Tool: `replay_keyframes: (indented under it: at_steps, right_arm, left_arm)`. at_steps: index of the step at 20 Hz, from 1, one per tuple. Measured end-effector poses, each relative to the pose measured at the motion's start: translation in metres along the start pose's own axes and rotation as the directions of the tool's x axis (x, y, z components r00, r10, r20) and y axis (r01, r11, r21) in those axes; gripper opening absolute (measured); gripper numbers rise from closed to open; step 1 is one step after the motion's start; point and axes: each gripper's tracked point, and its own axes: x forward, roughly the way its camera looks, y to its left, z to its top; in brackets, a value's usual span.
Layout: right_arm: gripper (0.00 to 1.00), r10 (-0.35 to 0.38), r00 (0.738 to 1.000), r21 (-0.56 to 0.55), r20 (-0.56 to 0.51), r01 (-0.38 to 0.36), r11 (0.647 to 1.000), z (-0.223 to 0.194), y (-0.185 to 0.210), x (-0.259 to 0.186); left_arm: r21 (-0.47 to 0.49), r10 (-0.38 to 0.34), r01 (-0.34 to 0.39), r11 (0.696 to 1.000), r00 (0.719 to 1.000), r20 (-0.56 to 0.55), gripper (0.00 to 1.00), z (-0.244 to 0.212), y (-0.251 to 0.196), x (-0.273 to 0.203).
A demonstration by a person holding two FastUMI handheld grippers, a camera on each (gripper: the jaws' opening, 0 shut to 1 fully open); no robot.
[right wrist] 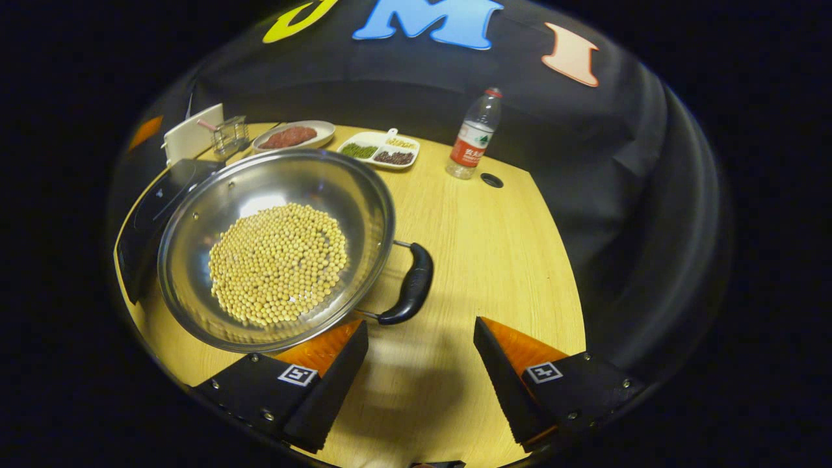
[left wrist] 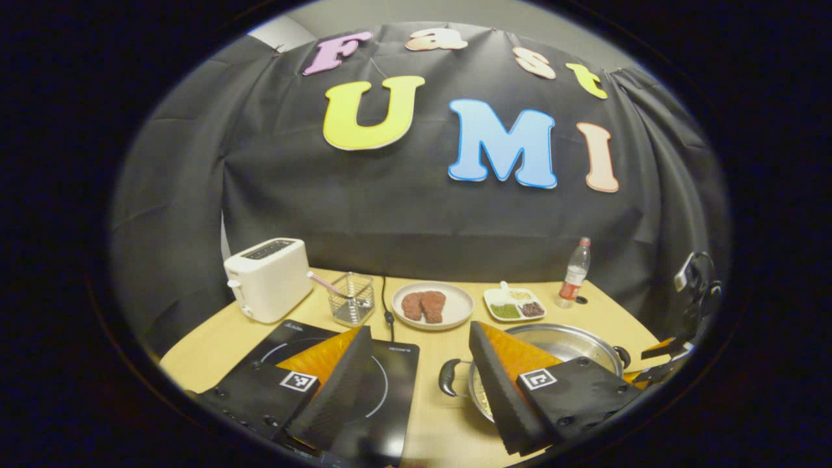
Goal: First push the handle of the pot to place it horizontally, then grasp the pot with both hands and set it on the induction cooktop.
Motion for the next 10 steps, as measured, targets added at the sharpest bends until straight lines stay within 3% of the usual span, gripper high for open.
replay_keyframes:
  at_steps: [2,4,10]
  right_arm:
    - [0.98,0.005,0.998,0.102,0.056,-0.011,0.995,0.014,-0.002,-0.013]
    - [0.97,0.008,0.995,0.162,0.099,-0.024,0.987,0.024,-0.001,-0.017]
    - [0.97,0.028,0.99,0.21,0.137,-0.056,0.976,0.044,0.017,-0.009]
  left_arm:
    - [0.008,-0.026,0.026,1.0,0.999,-0.041,0.99,-0.014,-0.013,0.014]
    - [0.023,-0.042,0.044,0.999,0.996,-0.081,0.97,-0.029,-0.022,0.026]
    - [0.062,-0.06,0.073,0.995,0.979,-0.193,0.96,-0.07,-0.04,0.06]
